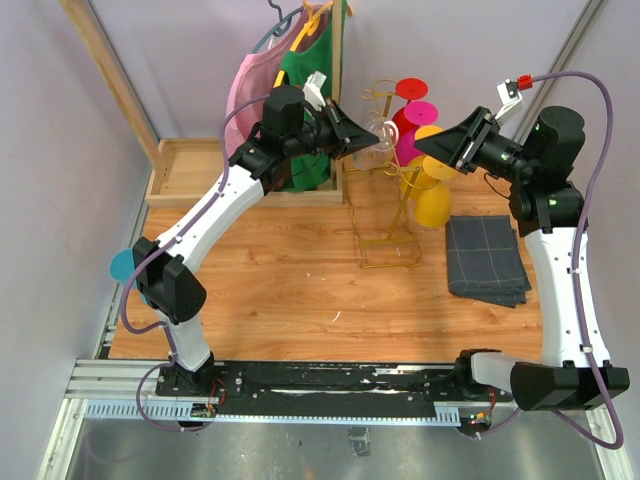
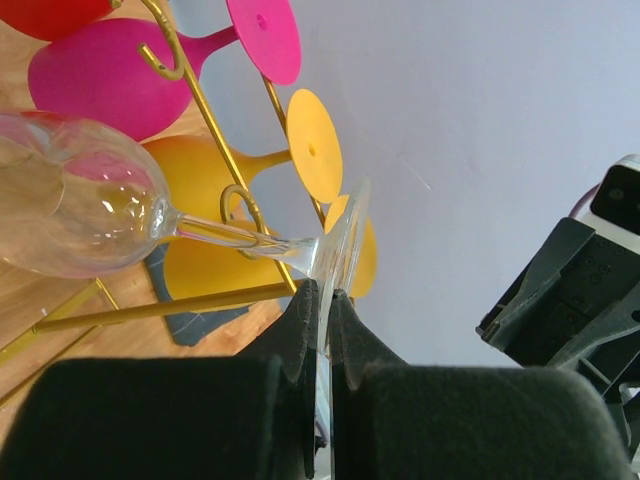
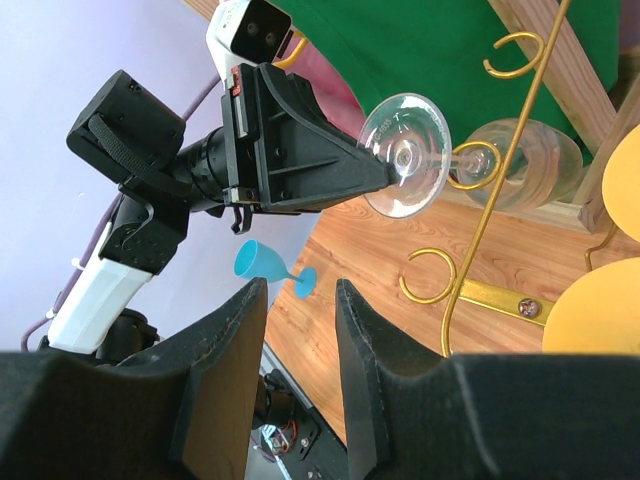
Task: Place the wine glass upside down on the wine glass rack
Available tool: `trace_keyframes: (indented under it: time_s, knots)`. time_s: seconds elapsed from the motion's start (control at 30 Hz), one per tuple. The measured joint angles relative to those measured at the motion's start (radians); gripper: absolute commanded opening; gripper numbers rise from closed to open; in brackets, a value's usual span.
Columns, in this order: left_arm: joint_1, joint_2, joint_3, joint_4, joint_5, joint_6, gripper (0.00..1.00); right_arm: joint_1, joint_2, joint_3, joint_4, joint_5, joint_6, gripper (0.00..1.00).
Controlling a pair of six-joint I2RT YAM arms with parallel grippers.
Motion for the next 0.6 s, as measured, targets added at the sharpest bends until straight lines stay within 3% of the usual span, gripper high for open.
trace_keyframes:
  time_s: [0.6]
  knots:
    - [0.023,0.024,-0.011,0.023,0.054,-0.104,0.00,0.000,0.000,0.000,0.000,0.000,0.000,0.35]
